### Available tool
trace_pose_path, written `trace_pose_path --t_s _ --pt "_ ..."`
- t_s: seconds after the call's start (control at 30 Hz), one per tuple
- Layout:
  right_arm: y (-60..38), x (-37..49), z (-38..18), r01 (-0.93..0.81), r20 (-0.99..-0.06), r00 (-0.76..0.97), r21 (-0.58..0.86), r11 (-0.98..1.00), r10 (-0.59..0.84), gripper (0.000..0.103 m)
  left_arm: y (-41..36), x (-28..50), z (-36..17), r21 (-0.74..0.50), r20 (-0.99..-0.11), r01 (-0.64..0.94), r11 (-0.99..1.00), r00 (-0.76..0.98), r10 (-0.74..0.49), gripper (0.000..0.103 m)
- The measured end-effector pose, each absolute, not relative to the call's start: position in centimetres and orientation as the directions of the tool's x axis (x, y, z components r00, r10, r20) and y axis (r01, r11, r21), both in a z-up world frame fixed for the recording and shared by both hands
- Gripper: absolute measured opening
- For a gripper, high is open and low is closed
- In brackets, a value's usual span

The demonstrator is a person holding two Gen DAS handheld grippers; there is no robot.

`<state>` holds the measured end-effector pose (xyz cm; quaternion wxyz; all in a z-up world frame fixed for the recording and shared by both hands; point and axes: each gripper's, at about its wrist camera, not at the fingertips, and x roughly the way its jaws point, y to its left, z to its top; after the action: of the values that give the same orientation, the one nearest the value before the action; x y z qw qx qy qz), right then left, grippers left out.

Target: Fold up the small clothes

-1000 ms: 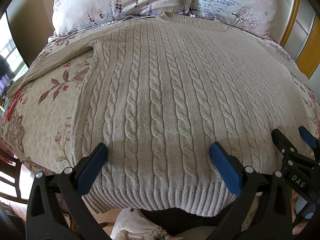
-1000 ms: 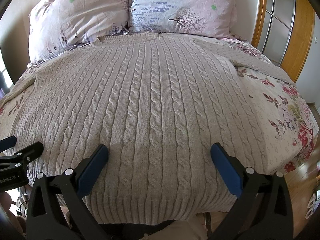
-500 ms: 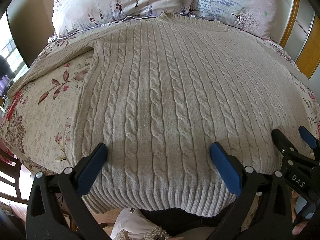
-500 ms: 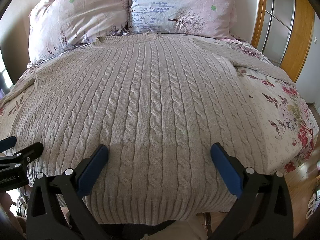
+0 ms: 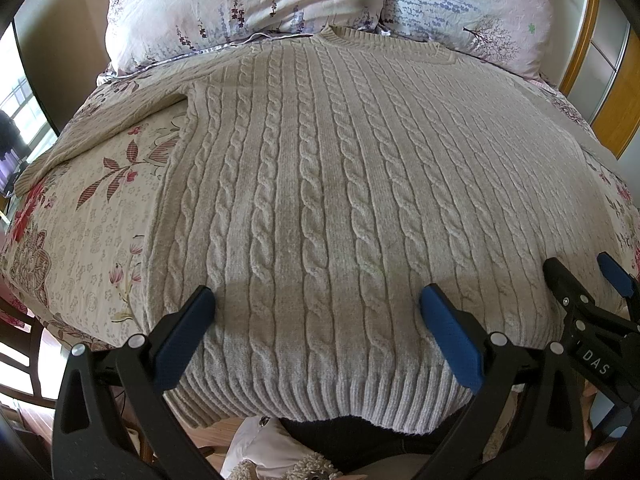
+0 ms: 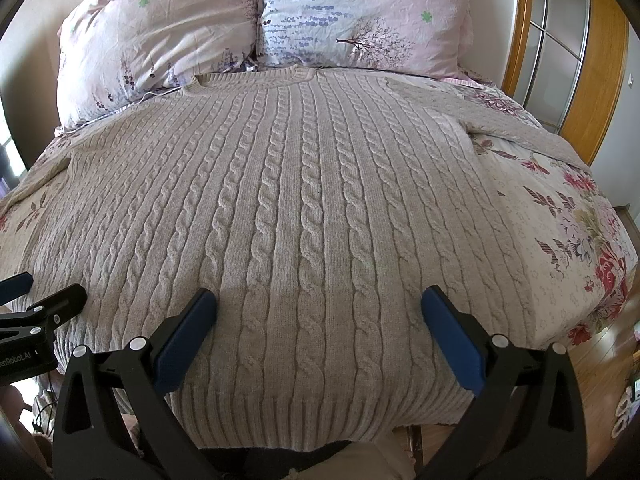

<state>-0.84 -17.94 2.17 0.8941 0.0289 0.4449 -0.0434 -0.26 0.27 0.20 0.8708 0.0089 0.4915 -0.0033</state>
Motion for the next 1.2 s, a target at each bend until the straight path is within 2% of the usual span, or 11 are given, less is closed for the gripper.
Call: trace_pose_path --t_s 0.83,0.97,1.13,1.2 --pt "-18.0 -0.8 2.4 0.095 -0.793 0.608 0.018 0.995 -0.044 0.102 0.3 -0.4 0.2 0.014 -0.855 0.019 1.000 0.518 0.002 0.101" --pt "-18.2 -0.6 2.5 0.058 -0.777 0.630 0.023 0.998 -0.019 0.102 0.3 -0.1 0.3 0.017 -0.853 0.031 0.999 0.522 -0.002 0.101" --pt "-19.3 -0.3 2.3 -0.060 -0.722 0.687 0.051 0.997 0.078 0.102 0.1 1.1 0.7 0.025 -0.836 0.053 0.998 0.549 -0.008 0.101" --pt "-21.0 1.0 3.3 -0.037 -0.722 0.686 0.090 0.995 0.091 0.102 0.0 1.6 0.8 0.042 -0.824 0.061 0.997 0.567 0.000 0.101"
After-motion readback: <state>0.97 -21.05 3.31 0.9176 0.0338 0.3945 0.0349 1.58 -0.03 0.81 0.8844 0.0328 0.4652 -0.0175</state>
